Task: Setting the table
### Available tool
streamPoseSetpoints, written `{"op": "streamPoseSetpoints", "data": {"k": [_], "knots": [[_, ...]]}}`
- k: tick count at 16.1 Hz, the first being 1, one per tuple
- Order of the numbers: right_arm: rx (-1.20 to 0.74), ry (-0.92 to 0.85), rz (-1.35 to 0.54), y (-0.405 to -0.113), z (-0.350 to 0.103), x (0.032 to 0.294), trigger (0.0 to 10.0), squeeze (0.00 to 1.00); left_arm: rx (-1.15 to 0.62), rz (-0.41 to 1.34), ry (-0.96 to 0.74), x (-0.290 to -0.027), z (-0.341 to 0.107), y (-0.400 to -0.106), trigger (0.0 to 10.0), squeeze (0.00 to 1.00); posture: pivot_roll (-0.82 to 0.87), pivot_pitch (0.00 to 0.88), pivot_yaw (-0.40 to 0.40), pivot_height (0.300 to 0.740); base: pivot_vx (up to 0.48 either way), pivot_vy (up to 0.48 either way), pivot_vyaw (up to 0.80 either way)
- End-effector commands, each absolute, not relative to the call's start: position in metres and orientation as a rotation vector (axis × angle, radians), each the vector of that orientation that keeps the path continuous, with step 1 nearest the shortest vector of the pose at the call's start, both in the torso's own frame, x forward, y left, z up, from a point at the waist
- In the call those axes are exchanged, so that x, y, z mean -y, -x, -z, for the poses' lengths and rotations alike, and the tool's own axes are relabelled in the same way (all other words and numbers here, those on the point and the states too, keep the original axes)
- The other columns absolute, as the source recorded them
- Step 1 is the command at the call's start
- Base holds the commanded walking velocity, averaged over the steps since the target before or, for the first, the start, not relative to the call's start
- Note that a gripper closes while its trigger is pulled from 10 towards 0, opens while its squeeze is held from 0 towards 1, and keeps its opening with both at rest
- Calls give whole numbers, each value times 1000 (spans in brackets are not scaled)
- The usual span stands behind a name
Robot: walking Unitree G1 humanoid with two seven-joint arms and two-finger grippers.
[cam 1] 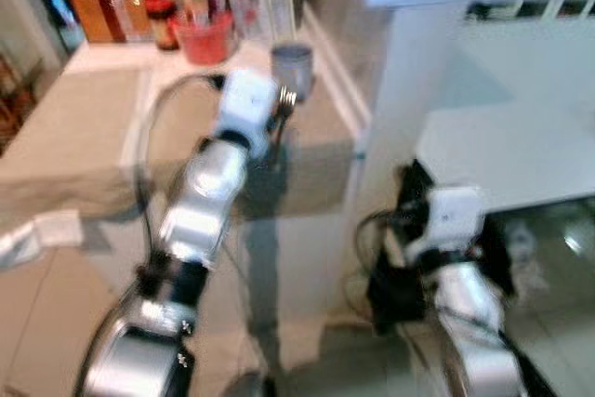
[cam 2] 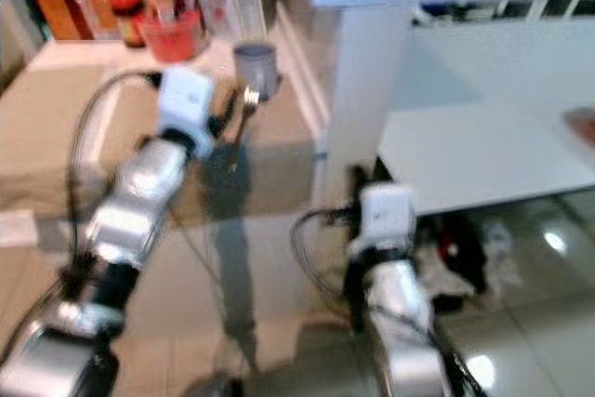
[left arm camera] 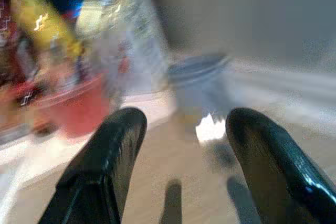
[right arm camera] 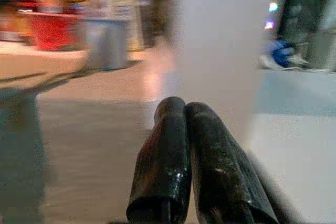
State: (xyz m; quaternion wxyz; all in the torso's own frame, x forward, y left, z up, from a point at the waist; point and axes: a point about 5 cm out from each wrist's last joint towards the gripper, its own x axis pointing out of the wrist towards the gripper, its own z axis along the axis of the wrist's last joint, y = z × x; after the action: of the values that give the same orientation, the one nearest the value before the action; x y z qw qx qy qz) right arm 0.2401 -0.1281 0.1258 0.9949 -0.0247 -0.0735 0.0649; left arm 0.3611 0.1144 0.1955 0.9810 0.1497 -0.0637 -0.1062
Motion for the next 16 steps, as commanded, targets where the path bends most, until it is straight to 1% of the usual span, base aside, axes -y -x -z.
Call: {"op": "streamPoseSetpoints", "data": {"k": [1,2,4,6,9,11,13,15,16], "knots": [[125,61,-130,-233,-125,137,10000,0,134,219,-334,-109,-210,-368,10000,0,-5,0,25,694,0,0,0],[117,62,-135,-230,-123,138,10000,0,131,236,-343,-106,-214,-371,10000,0,-11,0,28,694,0,0,0],[104,63,-135,-224,-121,139,10000,0,80,313,-368,-90,-222,-387,10000,0,-32,0,47,694,0,0,0],[104,56,-155,-217,-125,136,10000,0,38,353,-349,-79,-229,-396,10000,0,-56,0,65,694,0,0,0],[68,63,-150,-194,-124,139,10000,0,-49,376,-360,-64,-220,-405,10000,0,-111,0,93,694,0,0,0],[37,58,-125,-182,-122,142,10000,0,-88,343,-362,-67,-213,-409,10000,0,-136,19,100,694,0,0,0],[-9,60,-110,-164,-120,147,10000,0,-104,263,-359,-79,-208,-413,10000,0,-181,48,92,694,0,0,0],[-51,72,-99,-147,-119,154,10000,0,-96,233,-335,-80,-213,-416,10000,0,-212,65,84,694,0,0,0],[-60,76,-96,-143,-119,156,10000,0,-89,224,-324,-80,-215,-417,10000,0,-217,68,83,694,0,0,0]]}}
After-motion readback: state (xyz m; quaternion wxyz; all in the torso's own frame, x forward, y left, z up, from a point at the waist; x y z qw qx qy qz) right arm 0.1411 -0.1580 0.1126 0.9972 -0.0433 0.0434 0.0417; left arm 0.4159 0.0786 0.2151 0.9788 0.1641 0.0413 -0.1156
